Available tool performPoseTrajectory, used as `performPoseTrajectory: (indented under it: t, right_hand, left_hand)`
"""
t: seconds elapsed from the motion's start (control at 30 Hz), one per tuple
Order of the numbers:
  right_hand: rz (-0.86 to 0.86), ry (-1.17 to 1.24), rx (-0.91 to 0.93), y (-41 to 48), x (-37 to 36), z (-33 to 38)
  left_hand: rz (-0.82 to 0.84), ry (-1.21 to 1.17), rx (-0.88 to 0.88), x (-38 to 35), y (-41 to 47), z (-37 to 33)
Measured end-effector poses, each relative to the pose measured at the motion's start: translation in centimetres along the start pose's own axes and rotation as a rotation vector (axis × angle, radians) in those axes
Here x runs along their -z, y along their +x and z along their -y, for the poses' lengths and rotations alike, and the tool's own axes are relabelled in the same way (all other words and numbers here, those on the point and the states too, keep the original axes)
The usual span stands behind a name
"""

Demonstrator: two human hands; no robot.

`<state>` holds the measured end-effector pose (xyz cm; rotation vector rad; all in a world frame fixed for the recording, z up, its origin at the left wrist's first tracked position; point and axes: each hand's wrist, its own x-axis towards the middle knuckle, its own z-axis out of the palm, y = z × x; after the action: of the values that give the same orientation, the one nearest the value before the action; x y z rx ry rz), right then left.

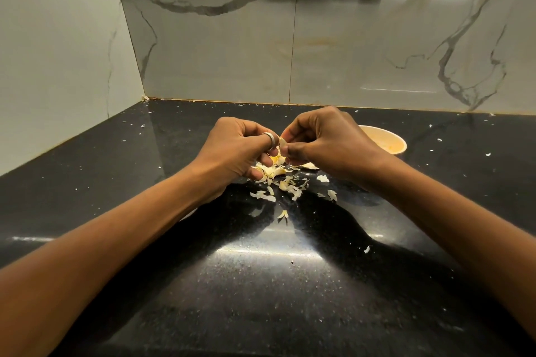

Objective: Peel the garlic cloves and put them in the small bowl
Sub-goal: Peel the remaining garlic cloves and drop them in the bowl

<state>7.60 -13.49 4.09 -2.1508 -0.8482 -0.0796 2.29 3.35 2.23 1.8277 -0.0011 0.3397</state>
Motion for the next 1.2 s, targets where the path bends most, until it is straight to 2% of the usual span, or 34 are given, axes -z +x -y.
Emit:
performPoseTrajectory:
  t: [0.27,0.6,0.77,0.97,1.2]
  right_hand:
    - [-0.031,-0.064,0.03,0.11,-0.01,-0.19]
    - [0.007,0.094,-0.041,0.1,-0.19,-0.23]
    - [-0.016,0.126,-0.025,0.02,-0.38,-0.13]
    - [-0.127,-0.032,0.084,-0.17,-0.86,-0.02]
    - [-0.167,-0.069,0.095,-0.1,-0.71,0.08]
  left_hand:
    - [0.017,0.033,0.007,0.04,0.24,0.14]
    - [0.028,-0.115,0.153,0.05,0.54,0.22]
    - [0.037,-0.129,0.158,0.01,0.45,0.12]
    - [0.052,-0.14,0.163,-0.06,0.35,0.1]
    - [0.057,-0.139,0.147,-0.12,0.62,0.38]
